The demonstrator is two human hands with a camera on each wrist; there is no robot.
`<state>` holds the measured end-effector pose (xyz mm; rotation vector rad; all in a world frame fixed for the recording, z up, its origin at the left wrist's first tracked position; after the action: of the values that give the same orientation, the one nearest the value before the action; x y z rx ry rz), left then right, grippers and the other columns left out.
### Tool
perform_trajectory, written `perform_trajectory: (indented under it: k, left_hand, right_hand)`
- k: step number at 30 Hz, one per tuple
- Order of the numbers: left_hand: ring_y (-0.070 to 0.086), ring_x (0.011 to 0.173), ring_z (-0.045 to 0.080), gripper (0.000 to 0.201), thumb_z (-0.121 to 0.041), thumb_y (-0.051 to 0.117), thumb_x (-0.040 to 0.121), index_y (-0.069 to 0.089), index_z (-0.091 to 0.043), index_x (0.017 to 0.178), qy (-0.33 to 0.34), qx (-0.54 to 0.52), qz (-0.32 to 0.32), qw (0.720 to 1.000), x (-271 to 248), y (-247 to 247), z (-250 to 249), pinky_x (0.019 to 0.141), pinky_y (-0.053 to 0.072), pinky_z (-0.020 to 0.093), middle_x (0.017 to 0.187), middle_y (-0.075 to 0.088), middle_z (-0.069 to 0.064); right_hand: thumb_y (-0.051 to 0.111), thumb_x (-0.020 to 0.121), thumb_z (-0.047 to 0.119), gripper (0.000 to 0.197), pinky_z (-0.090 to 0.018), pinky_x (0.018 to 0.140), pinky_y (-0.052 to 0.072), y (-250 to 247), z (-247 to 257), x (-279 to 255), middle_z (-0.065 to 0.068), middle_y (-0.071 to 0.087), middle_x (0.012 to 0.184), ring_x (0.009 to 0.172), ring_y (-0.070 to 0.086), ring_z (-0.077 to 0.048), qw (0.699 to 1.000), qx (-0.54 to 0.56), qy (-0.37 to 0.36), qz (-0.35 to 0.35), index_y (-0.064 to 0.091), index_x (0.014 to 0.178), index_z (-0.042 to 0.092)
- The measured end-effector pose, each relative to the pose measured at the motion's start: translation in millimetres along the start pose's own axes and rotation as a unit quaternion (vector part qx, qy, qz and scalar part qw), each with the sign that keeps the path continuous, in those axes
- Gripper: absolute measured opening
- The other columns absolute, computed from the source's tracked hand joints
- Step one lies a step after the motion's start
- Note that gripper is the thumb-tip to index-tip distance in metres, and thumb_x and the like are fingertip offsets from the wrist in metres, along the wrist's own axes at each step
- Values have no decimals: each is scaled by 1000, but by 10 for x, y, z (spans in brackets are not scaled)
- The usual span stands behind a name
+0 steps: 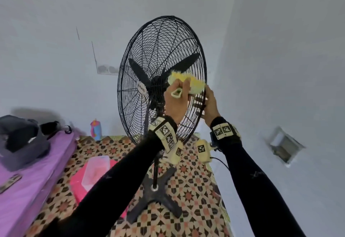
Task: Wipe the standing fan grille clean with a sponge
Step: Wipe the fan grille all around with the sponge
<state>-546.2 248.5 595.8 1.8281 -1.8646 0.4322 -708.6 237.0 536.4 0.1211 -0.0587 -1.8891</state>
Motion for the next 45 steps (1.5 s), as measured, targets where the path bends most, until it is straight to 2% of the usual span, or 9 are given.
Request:
perform_trajectory:
  k: [7,10,14,20,27,31,34,39,45]
  left_hand:
    - [57,57,37,36,-35,57,104,51,-11,79,3,106,47,993,-945,-227,452,44,45,39,71,64,13]
    - [64,57,24,31,-25,60,105,52,-18,76,30,89,4,996,-688,-125,12,44,49,36,68,64,2]
    - [60,60,37,40,-26,60,106,52,2,79,53,80,-68,993,-181,82,-344,48,46,42,72,63,22]
    - [34,53,6,39,-24,58,108,41,-13,75,48,157,-76,984,-1079,104,142,49,32,29,61,43,-4]
    - [49,53,15,37,-24,60,106,49,-10,74,41,155,-131,978,-580,208,-338,48,40,33,63,58,8]
    - [54,57,31,43,-29,60,105,51,1,77,29,184,-125,975,-675,127,-91,48,42,40,74,63,24]
    - [62,57,18,30,-23,59,106,54,-10,79,-51,173,-81,980,-1265,-8,478,47,48,33,79,68,14]
    - [72,83,33,24,-28,57,106,64,-14,88,-105,77,-86,988,-1161,-155,464,62,63,40,94,72,6]
    - [64,64,18,35,-30,46,111,68,-5,102,-144,-116,-59,981,-218,-299,210,60,47,27,76,74,8]
  right_hand:
    - [59,90,60,44,-44,89,51,-133,-39,-20,-6,64,115,104,61,-28,996,52,47,50,64,112,23]
    - [61,89,59,48,-48,95,50,-31,-44,-67,-7,65,116,106,61,-29,994,51,48,85,64,119,22]
    - [54,93,51,36,-47,90,49,86,-3,-87,-8,62,108,97,57,-27,988,77,54,120,66,112,23]
    - [45,97,52,49,-39,72,47,-67,-25,-57,-10,61,102,92,58,-29,976,141,99,130,61,125,16]
    - [43,90,77,70,-58,104,45,-16,-13,-87,-14,62,127,119,60,-33,971,158,93,151,60,121,17]
    - [44,90,76,65,-54,103,46,-35,-8,-87,-12,63,126,117,60,-31,976,129,86,153,62,117,20]
    - [45,90,76,68,-52,99,47,-96,6,-16,-8,63,123,117,58,-29,980,105,84,146,61,125,20]
    - [55,69,87,108,-58,100,43,-71,52,76,0,43,141,128,45,-28,995,20,43,87,30,151,21]
    - [62,82,75,84,-38,106,42,-96,373,41,-5,48,139,126,50,-23,980,-117,-151,-47,42,140,18]
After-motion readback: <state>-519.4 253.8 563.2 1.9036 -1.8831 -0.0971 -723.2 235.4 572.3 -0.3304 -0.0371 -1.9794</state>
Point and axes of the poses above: each hand's wrist, its own x-axis towards the middle knuckle, its own y-axis out of the palm, z = x × y, the point moved 8 cm from there along x, towards the middle knuckle
